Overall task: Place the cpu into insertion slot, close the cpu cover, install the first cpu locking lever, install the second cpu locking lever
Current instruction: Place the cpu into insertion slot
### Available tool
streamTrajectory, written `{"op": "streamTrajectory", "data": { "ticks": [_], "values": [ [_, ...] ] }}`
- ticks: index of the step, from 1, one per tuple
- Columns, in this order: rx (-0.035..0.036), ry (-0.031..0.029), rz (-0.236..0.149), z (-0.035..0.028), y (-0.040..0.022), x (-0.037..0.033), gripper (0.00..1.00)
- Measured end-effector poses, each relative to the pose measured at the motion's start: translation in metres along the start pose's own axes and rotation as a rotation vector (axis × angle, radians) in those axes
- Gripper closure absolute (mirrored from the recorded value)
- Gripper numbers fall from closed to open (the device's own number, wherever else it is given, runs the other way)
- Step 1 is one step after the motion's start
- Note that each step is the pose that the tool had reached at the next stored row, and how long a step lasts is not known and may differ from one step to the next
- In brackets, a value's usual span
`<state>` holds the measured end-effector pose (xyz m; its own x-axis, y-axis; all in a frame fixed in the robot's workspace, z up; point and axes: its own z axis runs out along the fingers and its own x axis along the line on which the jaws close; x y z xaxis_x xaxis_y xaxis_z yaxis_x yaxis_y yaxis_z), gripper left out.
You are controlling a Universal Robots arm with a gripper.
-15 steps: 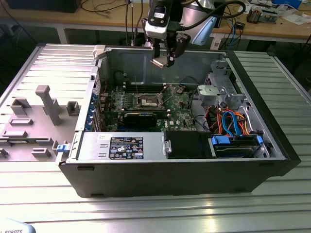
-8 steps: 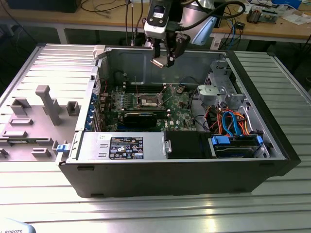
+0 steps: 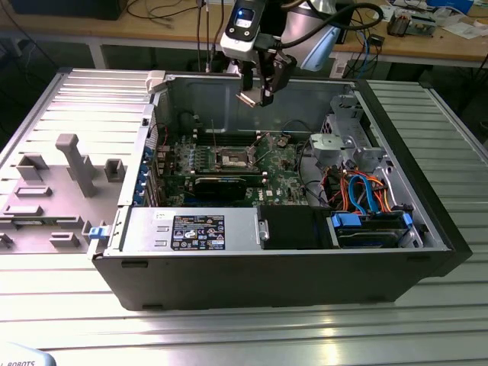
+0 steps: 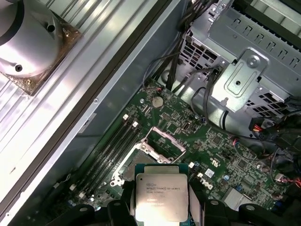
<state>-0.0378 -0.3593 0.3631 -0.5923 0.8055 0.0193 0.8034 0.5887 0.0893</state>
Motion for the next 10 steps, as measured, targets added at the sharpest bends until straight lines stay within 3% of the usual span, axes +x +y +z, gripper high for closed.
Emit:
{"op": "streamTrajectory", "data": {
  "ticks": [10],
  "values": [
    [-0.0002,-0.0007,0.008,0.0000,-0.0003,0.0002,0.46]
  ]
}}
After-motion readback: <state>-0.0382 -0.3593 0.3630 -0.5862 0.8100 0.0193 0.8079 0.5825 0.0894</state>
